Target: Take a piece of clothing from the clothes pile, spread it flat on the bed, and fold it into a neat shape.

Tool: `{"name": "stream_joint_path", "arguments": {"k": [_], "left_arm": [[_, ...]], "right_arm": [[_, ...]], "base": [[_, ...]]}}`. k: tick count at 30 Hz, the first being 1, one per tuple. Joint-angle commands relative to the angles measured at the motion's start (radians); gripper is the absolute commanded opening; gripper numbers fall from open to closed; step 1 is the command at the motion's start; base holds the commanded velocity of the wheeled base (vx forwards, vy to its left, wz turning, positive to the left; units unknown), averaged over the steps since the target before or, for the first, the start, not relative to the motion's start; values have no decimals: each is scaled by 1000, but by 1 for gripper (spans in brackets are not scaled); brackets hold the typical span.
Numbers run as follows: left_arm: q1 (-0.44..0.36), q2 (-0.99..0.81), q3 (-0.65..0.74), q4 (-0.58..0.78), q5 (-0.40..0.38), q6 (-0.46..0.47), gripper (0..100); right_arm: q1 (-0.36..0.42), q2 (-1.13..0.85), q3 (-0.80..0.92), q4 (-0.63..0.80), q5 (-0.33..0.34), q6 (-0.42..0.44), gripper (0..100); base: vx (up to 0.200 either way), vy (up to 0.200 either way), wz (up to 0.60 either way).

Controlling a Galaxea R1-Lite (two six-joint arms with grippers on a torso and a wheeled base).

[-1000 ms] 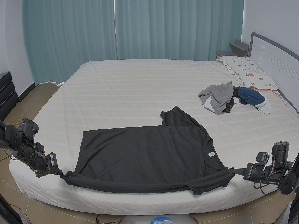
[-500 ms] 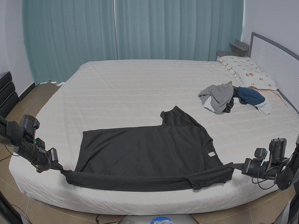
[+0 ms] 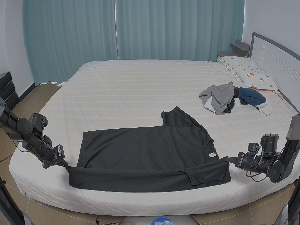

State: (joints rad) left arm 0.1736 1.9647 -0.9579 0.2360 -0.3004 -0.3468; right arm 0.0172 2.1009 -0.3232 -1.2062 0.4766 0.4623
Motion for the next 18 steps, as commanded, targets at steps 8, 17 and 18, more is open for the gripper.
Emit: {"name": "stream_joint_path", "arguments": {"k": [8, 17, 18], "left_arm": [[-31, 118, -94, 0, 1, -46, 0], [-42, 191, -147, -3, 1, -90, 0], [-42, 192, -148, -3, 1, -90, 100]], "right_arm": [[3, 133, -108, 0, 0, 1, 0], [3, 191, -155, -4, 0, 2, 0], [3, 192, -157, -6, 0, 1, 0]], "base": [[0, 0, 0], [0, 0, 0], [0, 0, 0]]}}
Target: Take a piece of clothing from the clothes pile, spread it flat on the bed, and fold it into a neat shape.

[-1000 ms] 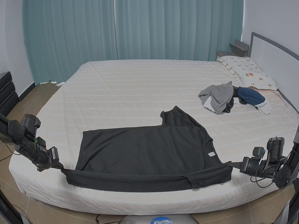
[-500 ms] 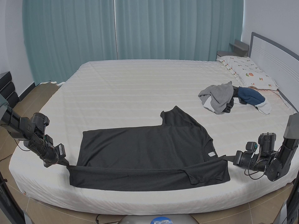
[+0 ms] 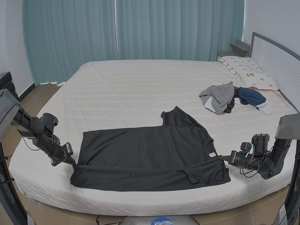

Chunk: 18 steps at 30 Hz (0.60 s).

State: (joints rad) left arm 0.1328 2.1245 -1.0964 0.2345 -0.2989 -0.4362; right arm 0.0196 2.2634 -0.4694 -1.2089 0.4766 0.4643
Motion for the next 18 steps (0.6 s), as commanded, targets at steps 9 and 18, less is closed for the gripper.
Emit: {"name": "stream_joint_path", "arguments": {"k": [9, 18], "left_arm": [[-1, 38, -26, 0, 0, -26, 100], [39, -69, 7, -4, -28, -58, 100]], "right_arm": [[2, 19, -25, -11, 0, 7, 100], [-7, -120, 23, -12, 4, 155, 100]], "base": [[0, 0, 0], [0, 0, 0]]}}
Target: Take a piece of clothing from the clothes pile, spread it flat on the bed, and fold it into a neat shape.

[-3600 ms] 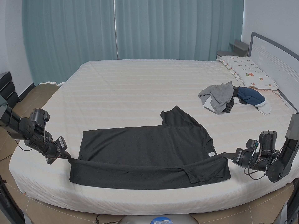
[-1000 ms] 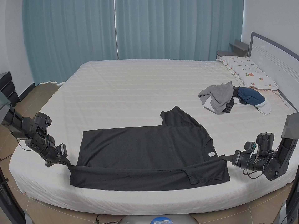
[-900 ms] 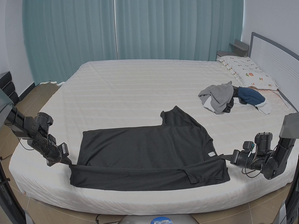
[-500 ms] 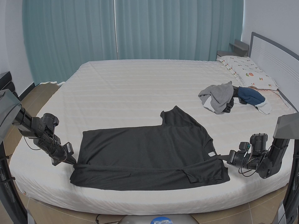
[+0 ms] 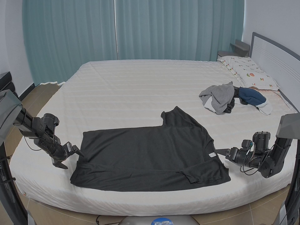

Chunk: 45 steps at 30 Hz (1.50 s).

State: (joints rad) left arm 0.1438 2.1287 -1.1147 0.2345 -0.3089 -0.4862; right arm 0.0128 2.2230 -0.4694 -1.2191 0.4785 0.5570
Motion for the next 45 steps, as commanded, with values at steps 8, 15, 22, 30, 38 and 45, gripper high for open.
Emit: {"name": "stream_joint_path", "arguments": {"k": [8, 15, 22, 30, 38, 45], "left_arm": [[43, -107, 52, -9, -71, -92, 100], [83, -110, 45, -1, -136, -117, 100], [82, -107, 52, -6, -136, -112, 100], [80, -102, 53, -6, -136, -118, 100], [59, -110, 52, -7, -144, -121, 100], [23, -99, 19, -27, -142, -121, 100]], "right_arm": [[-11, -80, 32, -19, 12, 150, 100], [-2, -85, 52, -25, 14, 150, 100], [3, -83, 58, -26, 14, 150, 100], [4, -82, 58, -25, 14, 150, 100], [12, -82, 58, -25, 12, 150, 100], [12, -78, 58, -25, 14, 147, 100]], "base": [[0, 0, 0], [0, 143, 0], [0, 29, 0], [0, 0, 0], [150, 0, 0], [0, 0, 0]]}}
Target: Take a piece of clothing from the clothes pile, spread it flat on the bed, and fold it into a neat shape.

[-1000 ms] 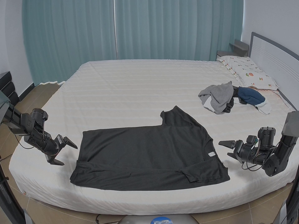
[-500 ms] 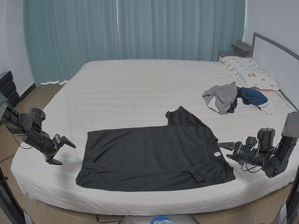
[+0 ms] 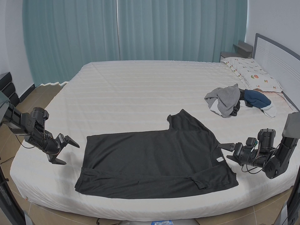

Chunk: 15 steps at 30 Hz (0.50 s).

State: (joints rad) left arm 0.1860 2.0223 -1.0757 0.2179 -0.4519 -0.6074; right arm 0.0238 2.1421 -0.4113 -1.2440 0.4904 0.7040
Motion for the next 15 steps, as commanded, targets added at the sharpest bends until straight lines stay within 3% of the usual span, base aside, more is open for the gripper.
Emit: {"name": "stream_joint_path", "arguments": {"k": [1, 15], "left_arm": [[-19, 7, -21, -12, 1, 0, 100], [-69, 236, -145, -296, 1, 11, 100]], "right_arm": [[1, 2, 0, 0, 0, 0, 100], [15, 4, 2, 0, 0, 0, 100]], "base": [[0, 0, 0], [0, 0, 0]]}}
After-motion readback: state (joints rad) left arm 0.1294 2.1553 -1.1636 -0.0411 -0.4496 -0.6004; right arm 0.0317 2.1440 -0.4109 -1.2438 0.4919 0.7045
